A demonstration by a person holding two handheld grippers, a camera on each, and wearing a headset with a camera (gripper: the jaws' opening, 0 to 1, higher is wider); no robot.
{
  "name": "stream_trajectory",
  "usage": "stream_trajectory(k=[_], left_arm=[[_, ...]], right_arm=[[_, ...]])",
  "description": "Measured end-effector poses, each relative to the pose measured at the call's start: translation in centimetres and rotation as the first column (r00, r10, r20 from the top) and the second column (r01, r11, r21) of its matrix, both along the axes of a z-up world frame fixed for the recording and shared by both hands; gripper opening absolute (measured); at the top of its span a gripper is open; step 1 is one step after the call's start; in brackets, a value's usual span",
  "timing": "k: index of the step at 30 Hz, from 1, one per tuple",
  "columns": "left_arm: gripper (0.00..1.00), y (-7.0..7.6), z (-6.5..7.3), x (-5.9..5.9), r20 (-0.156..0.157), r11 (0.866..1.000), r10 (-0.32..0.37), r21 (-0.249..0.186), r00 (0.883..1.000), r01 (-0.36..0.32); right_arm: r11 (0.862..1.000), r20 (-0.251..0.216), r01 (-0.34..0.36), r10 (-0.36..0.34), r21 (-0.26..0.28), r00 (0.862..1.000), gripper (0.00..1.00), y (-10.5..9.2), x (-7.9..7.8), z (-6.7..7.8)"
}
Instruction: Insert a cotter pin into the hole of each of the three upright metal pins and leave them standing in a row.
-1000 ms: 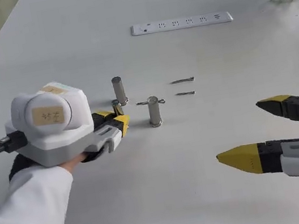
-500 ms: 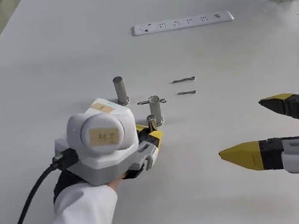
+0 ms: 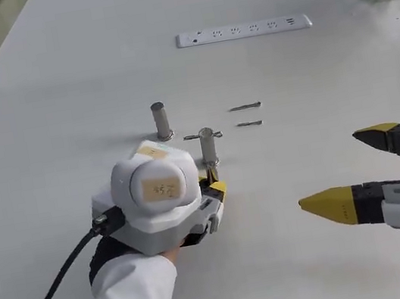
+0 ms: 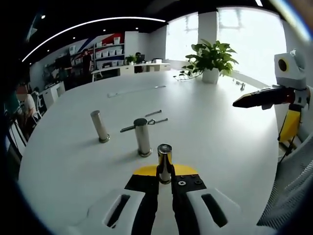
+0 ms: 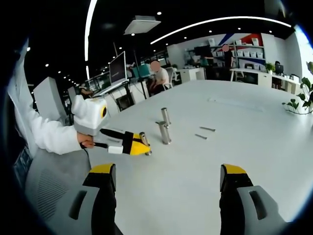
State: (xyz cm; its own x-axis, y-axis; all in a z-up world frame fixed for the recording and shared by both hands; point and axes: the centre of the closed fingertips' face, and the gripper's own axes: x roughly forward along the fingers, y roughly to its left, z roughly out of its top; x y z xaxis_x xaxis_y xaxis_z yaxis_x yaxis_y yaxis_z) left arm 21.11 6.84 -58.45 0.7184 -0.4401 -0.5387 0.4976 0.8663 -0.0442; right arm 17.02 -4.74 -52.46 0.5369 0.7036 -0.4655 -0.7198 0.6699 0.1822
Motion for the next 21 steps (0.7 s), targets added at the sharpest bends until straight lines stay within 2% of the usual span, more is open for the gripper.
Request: stream_trajectory(k=[3, 5, 9, 11, 21], left_arm=[[0.07, -0.12, -0.17, -0.11, -0.001, 1.000, -0.009, 0.004, 1.000, 0.009], [0.07, -0.14, -0.20, -0.08, 0.013, 0.999, -0.022, 0.023, 1.000, 0.022], [0.07, -0.33, -0.32, -0.10, 0.014, 0.999, -0.029, 0.021, 0.999, 0.029], [0.07, -0.46, -0.60, -0.21, 0.016, 0.998, -0.041, 0.039, 0.999, 0.040], [0.07, -0.57, -0.68, -0.21, 0.018, 0.999, -0.026, 0.020, 1.000, 0.025]], right_arm=[[1.000, 0.001, 0.001, -0.001, 0.000, 1.000, 0.86, -0.08, 0.02, 0.05], [1.000, -0.001, 0.003, -0.003, 0.001, 1.000, 0.86, -0.14, 0.05, 0.03], [1.000, -0.008, 0.003, -0.003, 0.001, 1.000, 0.85, -0.15, 0.05, -0.10], [1.000, -0.007, 0.003, -0.003, 0.005, 1.000, 0.85, -0.09, 0.08, -0.02], [1.000, -0.012, 0.002, -0.002, 0.000, 1.000, 0.84, -0.27, 0.13, -0.13]])
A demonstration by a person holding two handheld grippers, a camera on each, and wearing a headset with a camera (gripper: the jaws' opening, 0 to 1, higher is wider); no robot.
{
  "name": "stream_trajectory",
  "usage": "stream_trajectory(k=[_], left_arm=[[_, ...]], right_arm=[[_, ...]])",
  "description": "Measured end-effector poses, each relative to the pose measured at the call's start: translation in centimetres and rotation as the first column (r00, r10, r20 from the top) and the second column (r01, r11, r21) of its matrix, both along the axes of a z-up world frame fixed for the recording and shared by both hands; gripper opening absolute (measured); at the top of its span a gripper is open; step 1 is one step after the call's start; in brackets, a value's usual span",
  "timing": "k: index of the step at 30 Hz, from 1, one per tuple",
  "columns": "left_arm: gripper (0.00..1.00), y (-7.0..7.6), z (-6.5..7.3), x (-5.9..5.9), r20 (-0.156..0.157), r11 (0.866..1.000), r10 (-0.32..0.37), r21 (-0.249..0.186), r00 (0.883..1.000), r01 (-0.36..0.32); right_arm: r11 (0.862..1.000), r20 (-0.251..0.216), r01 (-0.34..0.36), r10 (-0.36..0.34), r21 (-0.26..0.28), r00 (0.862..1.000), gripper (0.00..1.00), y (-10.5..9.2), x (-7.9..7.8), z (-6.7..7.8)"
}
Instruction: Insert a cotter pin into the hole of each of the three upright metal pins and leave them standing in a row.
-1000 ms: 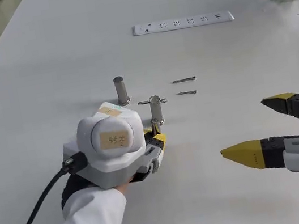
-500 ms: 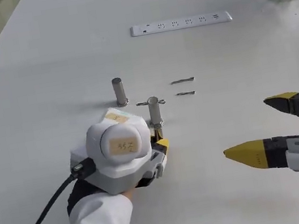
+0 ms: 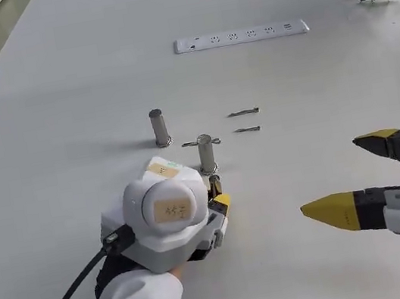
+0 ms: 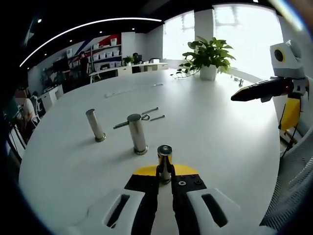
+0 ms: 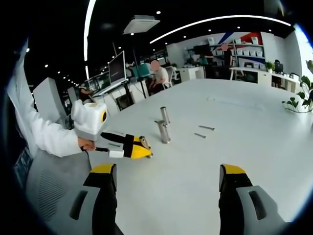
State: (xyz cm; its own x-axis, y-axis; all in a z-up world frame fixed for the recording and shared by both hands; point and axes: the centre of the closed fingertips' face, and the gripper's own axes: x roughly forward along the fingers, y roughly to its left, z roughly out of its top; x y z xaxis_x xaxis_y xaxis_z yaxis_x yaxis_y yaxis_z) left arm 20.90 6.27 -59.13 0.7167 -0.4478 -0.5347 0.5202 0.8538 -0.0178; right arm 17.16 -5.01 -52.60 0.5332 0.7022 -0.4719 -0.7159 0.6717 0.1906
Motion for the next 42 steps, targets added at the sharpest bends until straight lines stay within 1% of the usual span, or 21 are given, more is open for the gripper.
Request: stream_trajectory(k=[3, 5, 7, 11, 12, 13, 19, 20, 21, 22, 24, 25, 27, 29, 30, 31, 34, 36, 38, 40, 42], left_arm=[[0.07, 0.0, 0.0, -0.2, 0.005, 1.000, -0.018, 0.016, 1.000, 0.018], [0.07, 0.0, 0.0, -0.2, -0.001, 1.000, -0.016, 0.009, 1.000, 0.016], [0.07, 0.2, 0.0, -0.2, -0.020, 1.000, -0.002, -0.013, 1.000, 0.001], [0.10, -0.1, 0.0, -0.5, -0.024, 0.999, -0.024, -0.027, 0.999, 0.023], [0.14, -0.1, 0.0, -0.5, -0.031, 0.999, -0.022, -0.027, 0.999, 0.022], [0.20, 0.1, -0.2, -0.7, -0.055, 1.000, -0.010, -0.018, 0.998, 0.009], [0.38, -0.2, 0.1, -1.3, -0.065, 0.998, -0.058, -0.034, 0.996, 0.056], [0.44, -0.3, 0.4, -1.4, -0.062, 0.997, -0.068, -0.042, 0.996, 0.066], [0.47, -0.6, 1.0, -1.6, -0.044, 0.993, -0.108, -0.054, 0.993, 0.105], [0.49, -0.8, 1.6, -1.7, -0.024, 0.989, -0.135, -0.062, 0.991, 0.133], [0.52, -0.6, 2.7, -2.0, -0.014, 0.985, -0.158, -0.075, 0.987, 0.157], [0.54, -0.6, 3.1, -2.2, -0.011, 0.981, -0.177, -0.082, 0.984, 0.176], [0.59, -0.6, 4.4, -2.7, -0.007, 0.968, -0.223, -0.123, 0.975, 0.220], [0.62, -0.5, 5.1, -3.0, 0.005, 0.957, -0.265, -0.123, 0.964, 0.263], [0.61, -0.3, 5.8, -3.1, 0.055, 0.946, -0.309, -0.089, 0.950, 0.313], [0.59, -0.1, 6.1, -3.1, 0.076, 0.941, -0.328, -0.063, 0.941, 0.333], [0.66, 0.4, 6.4, -3.7, 0.059, 0.929, -0.359, -0.068, 0.931, 0.363], [0.74, 0.7, 6.8, -4.1, 0.067, 0.919, -0.384, -0.069, 0.921, 0.388], [0.75, 0.7, 7.8, -4.3, 0.087, 0.912, -0.388, -0.112, 0.918, 0.396], [0.80, 0.8, 8.3, -4.5, 0.091, 0.907, -0.397, -0.112, 0.913, 0.405], [0.89, 0.8, 8.6, -4.8, 0.095, 0.900, -0.413, -0.109, 0.906, 0.422]], right_arm=[[1.000, 0.001, 0.001, -0.001, 0.002, 1.000, 0.84, 0.0, 0.0, 0.0], [1.000, 0.001, -0.002, 0.002, 0.000, 1.000, 0.84, 0.0, -0.1, 0.0], [1.000, 0.001, -0.006, 0.006, -0.004, 1.000, 0.83, 0.0, -0.1, -0.1], [1.000, 0.003, -0.009, 0.009, -0.001, 1.000, 0.83, 0.2, -0.2, -0.1], [1.000, 0.003, -0.010, 0.010, -0.002, 1.000, 0.84, 0.2, -0.2, -0.1], [1.000, 0.003, -0.011, 0.011, -0.003, 1.000, 0.83, 0.2, -0.2, -0.1], [1.000, 0.002, -0.012, 0.012, -0.007, 1.000, 0.83, 0.1, -0.3, -0.1], [1.000, 0.001, -0.012, 0.012, -0.008, 1.000, 0.83, 0.1, -0.3, -0.1], [1.000, 0.001, -0.013, 0.013, -0.010, 1.000, 0.83, 0.0, -0.3, -0.2], [1.000, 0.000, -0.012, 0.012, -0.011, 1.000, 0.83, 0.0, -0.4, -0.2], [1.000, -0.002, -0.013, 0.013, -0.013, 1.000, 0.83, -0.1, -0.4, -0.2], [1.000, -0.003, -0.013, 0.013, -0.014, 1.000, 0.83, -0.1, -0.4, -0.3], [1.000, -0.007, -0.019, 0.019, -0.023, 1.000, 0.83, -0.2, -0.5, -0.3], [0.999, -0.009, -0.022, 0.022, -0.028, 1.000, 0.83, -0.3, -0.6, -0.4], [0.999, -0.011, -0.024, 0.024, -0.032, 1.000, 0.83, -0.3, -0.7, -0.4], [0.999, -0.011, -0.024, 0.024, -0.034, 1.000, 0.83, -0.4, -0.7, -0.4], [0.999, -0.015, -0.029, 0.028, -0.043, 0.999, 0.83, -0.5, -0.9, -0.5], [0.998, -0.018, -0.030, 0.029, -0.052, 0.999, 0.83, -0.7, -1.0, -0.5], [0.998, -0.019, -0.024, 0.023, -0.059, 1.000, 0.82, -1.0, -1.1, -0.4], [0.998, -0.021, -0.021, 0.019, -0.059, 1.000, 0.82, -1.2, -1.3, -0.3], [0.997, -0.022, -0.023, 0.022, -0.068, 1.000, 0.82, -1.4, -1.4, -0.3]])
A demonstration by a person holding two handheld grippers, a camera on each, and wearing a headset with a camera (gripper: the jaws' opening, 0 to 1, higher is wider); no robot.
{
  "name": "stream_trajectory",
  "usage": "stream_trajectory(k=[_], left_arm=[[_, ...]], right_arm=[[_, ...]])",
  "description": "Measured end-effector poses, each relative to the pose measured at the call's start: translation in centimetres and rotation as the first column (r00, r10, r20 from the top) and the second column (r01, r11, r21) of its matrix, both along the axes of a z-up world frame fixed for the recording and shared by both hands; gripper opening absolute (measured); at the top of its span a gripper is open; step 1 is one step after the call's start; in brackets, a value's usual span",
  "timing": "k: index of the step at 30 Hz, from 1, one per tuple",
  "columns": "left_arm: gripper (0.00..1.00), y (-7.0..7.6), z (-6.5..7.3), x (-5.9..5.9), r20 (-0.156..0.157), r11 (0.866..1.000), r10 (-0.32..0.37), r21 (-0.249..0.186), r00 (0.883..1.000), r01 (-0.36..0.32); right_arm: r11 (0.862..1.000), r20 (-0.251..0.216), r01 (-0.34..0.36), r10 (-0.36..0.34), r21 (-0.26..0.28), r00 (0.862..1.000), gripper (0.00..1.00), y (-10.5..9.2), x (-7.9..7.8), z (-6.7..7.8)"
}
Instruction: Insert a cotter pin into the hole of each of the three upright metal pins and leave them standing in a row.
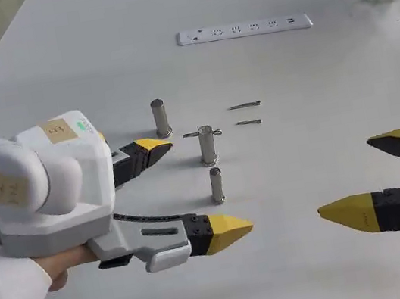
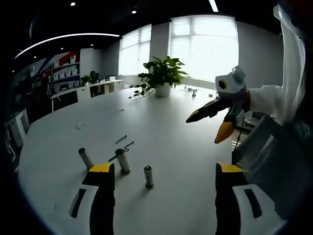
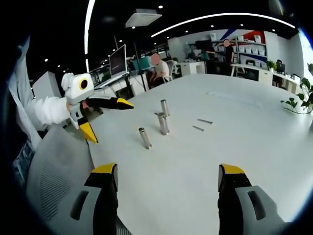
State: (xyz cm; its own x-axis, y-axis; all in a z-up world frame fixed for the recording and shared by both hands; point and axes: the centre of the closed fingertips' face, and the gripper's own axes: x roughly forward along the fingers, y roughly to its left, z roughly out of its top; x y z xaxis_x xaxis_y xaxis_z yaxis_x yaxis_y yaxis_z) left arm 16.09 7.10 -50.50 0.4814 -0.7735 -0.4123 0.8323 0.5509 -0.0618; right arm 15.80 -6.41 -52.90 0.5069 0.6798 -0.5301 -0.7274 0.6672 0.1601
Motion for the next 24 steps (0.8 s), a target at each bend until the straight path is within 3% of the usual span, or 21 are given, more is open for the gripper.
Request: stream_trajectory(k=[4, 6, 10, 13, 14, 18, 19, 20, 21, 22, 23, 24], left_arm=[[0.99, 0.0, 0.4, -0.4, -0.023, 0.999, -0.017, -0.037, 1.000, 0.017], [0.99, 0.0, 0.1, -0.7, -0.073, 0.998, -0.017, -0.063, 0.997, 0.012], [0.99, 0.7, -1.3, -1.1, -0.090, 1.000, -0.019, -0.019, 0.996, 0.017], [0.99, 1.3, -2.1, -1.1, -0.121, 1.000, 0.002, -0.026, 0.993, -0.005], [0.99, 1.6, -2.5, -1.1, -0.155, 0.999, 0.023, -0.043, 0.988, -0.030], [0.99, 2.3, -3.2, -1.3, -0.165, 0.998, 0.036, -0.035, 0.986, -0.042], [0.99, 2.4, -3.2, -1.3, -0.167, 0.998, 0.037, -0.034, 0.985, -0.044], [0.99, 2.5, -3.3, -1.3, -0.167, 0.999, 0.038, -0.027, 0.985, -0.043], [0.99, 2.5, -3.3, -1.3, -0.167, 0.999, 0.039, -0.025, 0.985, -0.043], [0.99, 2.6, -3.4, -1.3, -0.167, 0.999, 0.040, -0.017, 0.985, -0.044], [0.99, 2.7, -3.4, -1.3, -0.166, 0.999, 0.041, -0.013, 0.985, -0.044], [0.99, 2.8, -3.4, -1.3, -0.165, 0.999, 0.041, -0.011, 0.985, -0.044]], right_arm=[[1.000, 0.001, -0.015, 0.015, -0.025, 1.000, 0.82, -0.4, 0.1, 0.0], [0.999, 0.004, -0.028, 0.029, -0.039, 1.000, 0.82, -0.4, 0.4, 0.2], [0.995, 0.013, -0.074, 0.075, -0.073, 0.997, 0.80, -0.3, 1.3, 0.6], [0.983, -0.014, -0.114, 0.113, -0.142, 0.993, 0.73, -0.6, 1.7, 0.4], [0.974, -0.005, -0.135, 0.136, -0.184, 0.991, 0.71, -0.7, 2.2, 0.4], [0.947, 0.001, -0.211, 0.218, -0.242, 0.976, 0.69, -0.3, 3.4, 1.4], [0.934, -0.008, -0.240, 0.246, -0.264, 0.969, 0.67, -0.3, 3.5, 1.4], [0.911, -0.016, -0.283, 0.292, -0.298, 0.956, 0.65, -0.4, 4.1, 1.3], [0.904, -0.018, -0.296, 0.306, -0.308, 0.952, 0.64, -0.5, 4.3, 1.2], [0.879, -0.023, -0.339, 0.353, -0.336, 0.935, 0.64, -0.2, 5.0, 1.1], [0.868, -0.030, -0.359, 0.372, -0.342, 0.928, 0.64, 0.0, 5.2, 1.1], [0.849, -0.038, -0.387, 0.401, -0.360, 0.915, 0.63, 0.4, 5.6, 1.0]])
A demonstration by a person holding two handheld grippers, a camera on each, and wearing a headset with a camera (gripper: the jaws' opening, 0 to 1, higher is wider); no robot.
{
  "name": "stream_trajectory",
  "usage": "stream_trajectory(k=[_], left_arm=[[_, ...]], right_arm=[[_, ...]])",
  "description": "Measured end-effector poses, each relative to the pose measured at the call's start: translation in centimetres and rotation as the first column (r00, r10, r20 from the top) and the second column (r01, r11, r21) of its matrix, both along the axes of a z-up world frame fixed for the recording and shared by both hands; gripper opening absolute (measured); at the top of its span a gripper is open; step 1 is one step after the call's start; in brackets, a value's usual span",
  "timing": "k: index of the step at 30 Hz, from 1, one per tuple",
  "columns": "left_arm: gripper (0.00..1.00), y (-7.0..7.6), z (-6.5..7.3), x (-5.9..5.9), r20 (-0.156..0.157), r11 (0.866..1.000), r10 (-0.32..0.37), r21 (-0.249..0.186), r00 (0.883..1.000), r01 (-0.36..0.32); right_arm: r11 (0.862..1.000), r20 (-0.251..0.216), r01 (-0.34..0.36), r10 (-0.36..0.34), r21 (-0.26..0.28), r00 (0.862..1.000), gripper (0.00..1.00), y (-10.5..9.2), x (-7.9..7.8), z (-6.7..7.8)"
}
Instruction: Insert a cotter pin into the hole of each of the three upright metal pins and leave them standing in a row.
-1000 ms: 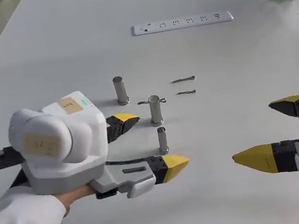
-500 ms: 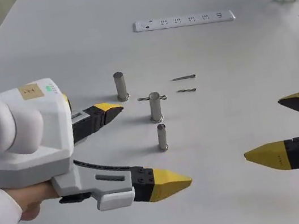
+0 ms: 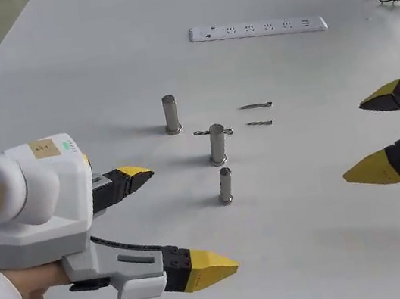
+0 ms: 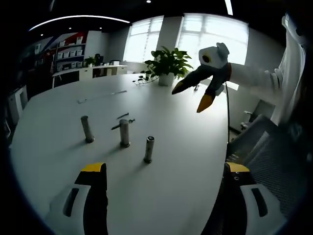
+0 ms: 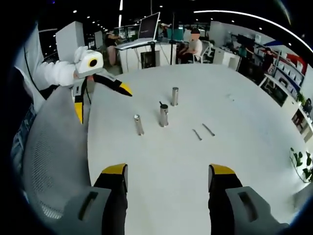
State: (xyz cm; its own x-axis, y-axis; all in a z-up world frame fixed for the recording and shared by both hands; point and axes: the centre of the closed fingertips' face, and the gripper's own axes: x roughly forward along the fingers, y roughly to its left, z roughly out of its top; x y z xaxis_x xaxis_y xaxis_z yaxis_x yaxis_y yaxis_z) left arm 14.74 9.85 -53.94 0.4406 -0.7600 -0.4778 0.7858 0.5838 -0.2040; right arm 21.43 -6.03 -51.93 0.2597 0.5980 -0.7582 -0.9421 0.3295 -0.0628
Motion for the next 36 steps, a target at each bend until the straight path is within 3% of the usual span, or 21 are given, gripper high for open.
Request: stream_trajectory(k=[4, 6, 9, 11, 13, 19, 22, 27, 29, 33, 36], left_arm=[[0.99, 0.1, -0.2, -0.2, 0.000, 1.000, 0.000, 0.009, 1.000, 0.000], [0.99, 0.1, -0.5, -0.5, -0.015, 1.000, -0.002, 0.017, 1.000, 0.002], [0.99, 0.1, -0.8, -0.8, -0.018, 1.000, -0.009, 0.024, 1.000, 0.009], [0.99, 0.2, -0.9, -0.9, -0.025, 1.000, -0.004, 0.021, 1.000, 0.005], [0.99, 0.3, -1.0, -1.0, -0.033, 1.000, 0.002, 0.018, 0.999, -0.002], [0.99, 0.6, -1.0, -0.5, -0.030, 1.000, 0.028, 0.010, 0.999, -0.028], [0.99, 0.6, -1.0, -0.3, -0.030, 0.999, 0.036, 0.006, 0.999, -0.035], [0.99, 0.8, -1.3, -0.5, -0.043, 0.999, 0.053, 0.008, 0.998, -0.053], [0.99, 1.1, -1.3, -0.3, -0.020, 0.998, 0.061, 0.029, 0.998, -0.060], [0.99, 1.1, -1.3, -0.3, -0.021, 0.998, 0.061, 0.033, 0.998, -0.060], [0.99, 1.0, -1.3, -0.3, -0.015, 0.998, 0.059, 0.036, 0.998, -0.058]], right_arm=[[0.994, -0.003, -0.082, 0.082, -0.074, 0.997, 0.58, 0.9, 1.3, -0.7], [0.988, -0.011, -0.115, 0.115, -0.099, 0.993, 0.56, 1.5, 1.8, -1.1], [0.973, -0.044, -0.181, 0.177, -0.142, 0.983, 0.51, 2.5, 2.5, -2.3], [0.959, -0.074, -0.232, 0.223, -0.163, 0.972, 0.43, 3.0, 2.7, -3.1], [0.949, -0.066, -0.264, 0.256, -0.172, 0.964, 0.34, 3.7, 3.4, -3.7], [0.945, -0.068, -0.239, 0.229, -0.222, 0.971, 0.27, 4.6, 5.9, -5.5], [0.945, -0.086, -0.241, 0.228, -0.223, 0.970, 0.22, 5.0, 8.1, -6.8], [0.938, -0.095, -0.250, 0.233, -0.241, 0.968, 0.20, 5.7, 9.2, -7.6], [0.935, -0.099, -0.251, 0.234, -0.250, 0.967, 0.19, 5.9, 9.5, -7.8], [0.924, -0.096, -0.261, 0.244, -0.280, 0.965, 0.15, 5.8, 9.9, -8.2], [0.925, -0.113, -0.257, 0.235, -0.279, 0.966, 0.13, 5.9, 10.8, -8.9]])
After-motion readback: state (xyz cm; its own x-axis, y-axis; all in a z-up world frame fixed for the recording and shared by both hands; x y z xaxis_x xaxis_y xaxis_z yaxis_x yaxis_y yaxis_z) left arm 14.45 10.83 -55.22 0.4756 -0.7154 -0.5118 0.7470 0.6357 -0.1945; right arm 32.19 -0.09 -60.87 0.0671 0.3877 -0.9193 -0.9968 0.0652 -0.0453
